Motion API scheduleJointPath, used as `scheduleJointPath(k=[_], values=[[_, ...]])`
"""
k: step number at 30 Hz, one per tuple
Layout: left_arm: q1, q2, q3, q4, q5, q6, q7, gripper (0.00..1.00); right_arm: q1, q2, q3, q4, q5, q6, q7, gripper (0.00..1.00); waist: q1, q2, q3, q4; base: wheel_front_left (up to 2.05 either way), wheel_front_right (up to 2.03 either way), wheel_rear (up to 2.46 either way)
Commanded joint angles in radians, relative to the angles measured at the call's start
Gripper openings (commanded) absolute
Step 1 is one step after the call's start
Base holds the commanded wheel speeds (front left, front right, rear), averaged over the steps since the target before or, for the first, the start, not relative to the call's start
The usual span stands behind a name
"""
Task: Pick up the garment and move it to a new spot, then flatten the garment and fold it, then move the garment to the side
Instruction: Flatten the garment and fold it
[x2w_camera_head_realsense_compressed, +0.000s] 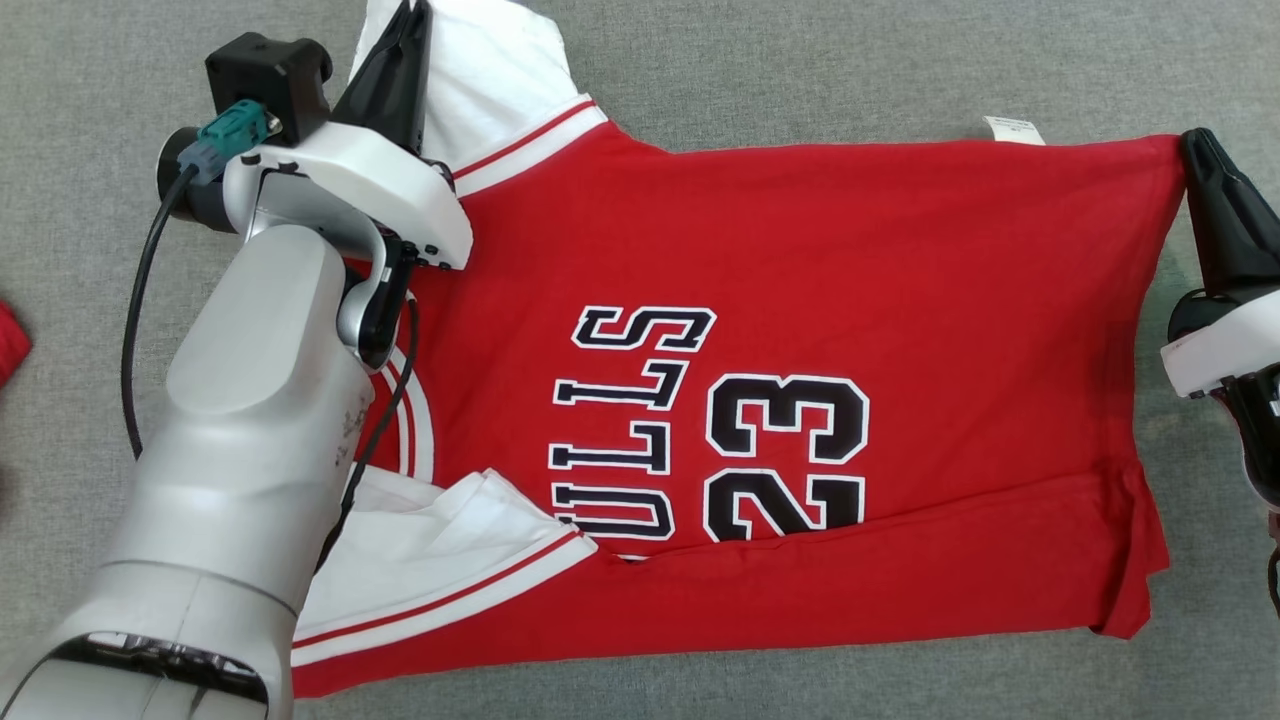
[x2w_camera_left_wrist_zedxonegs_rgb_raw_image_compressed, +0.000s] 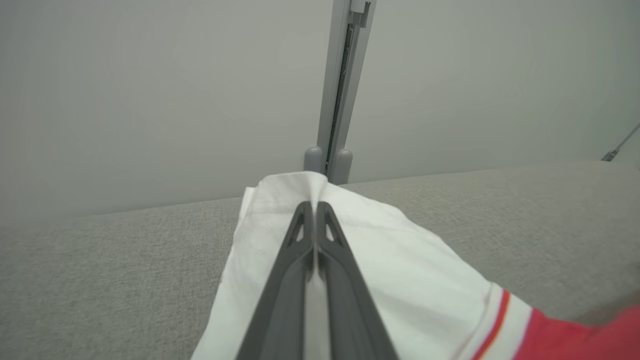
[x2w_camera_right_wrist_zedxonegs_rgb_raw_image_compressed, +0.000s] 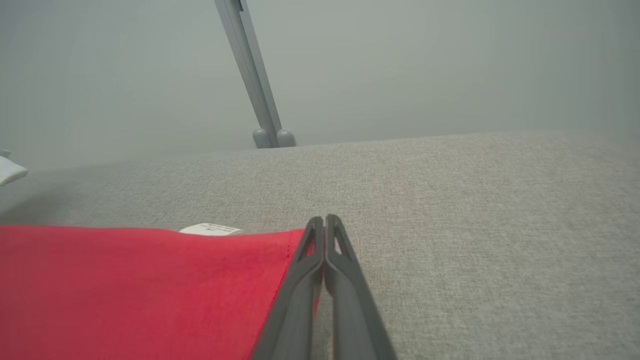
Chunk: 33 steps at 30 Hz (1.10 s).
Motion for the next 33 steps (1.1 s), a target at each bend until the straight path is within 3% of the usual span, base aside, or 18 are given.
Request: scheduleJointPath(k=[1, 8, 13, 20, 24, 33], values=[[0.011, 0.011, 0.005, -0.016, 0.004, 0.005, -0.006, 0.00, 0.009, -0.001, -0.009, -0.003, -0.001, -0.002, -0.007, 0.00, 0.0000, 0.0000, -0.002, 0.001, 0.00, 0.00, 0.00], [0.166, 0.036, 0.034, -0.284, 0.022, 0.044, -0.007, 0.00, 0.082, -0.003, -0.034, -0.091, 0.002, -0.002, -0.055, 0.00, 0.0000, 0.0000, -0.025, 0.007, 0.00, 0.00, 0.00], [0.389, 0.054, 0.047, -0.548, 0.031, 0.099, -0.007, 0.00, 0.220, 0.008, -0.083, -0.206, -0.001, -0.002, -0.071, 0.00, 0.0000, 0.0000, -0.059, 0.025, 0.00, 0.00, 0.00], [0.736, 0.065, 0.042, -0.831, -0.005, 0.188, 0.053, 0.00, 0.422, 0.077, -0.157, -0.285, 0.012, -0.002, -0.044, 0.00, 0.0000, 0.0000, -0.104, 0.053, 0.00, 0.00, 0.00], [0.858, 0.060, 0.055, -0.883, -0.039, 0.221, 0.067, 0.00, 0.485, 0.119, -0.184, -0.279, 0.023, -0.001, -0.036, 0.00, 0.0000, 0.0000, -0.121, 0.065, 0.00, 0.00, 0.00], [0.949, 0.039, 0.048, -0.817, -0.101, 0.228, 0.090, 0.00, 0.569, 0.168, -0.196, -0.257, 0.021, -0.001, -0.037, 0.00, 0.0000, 0.0000, -0.143, 0.075, 0.00, 0.00, 0.00]])
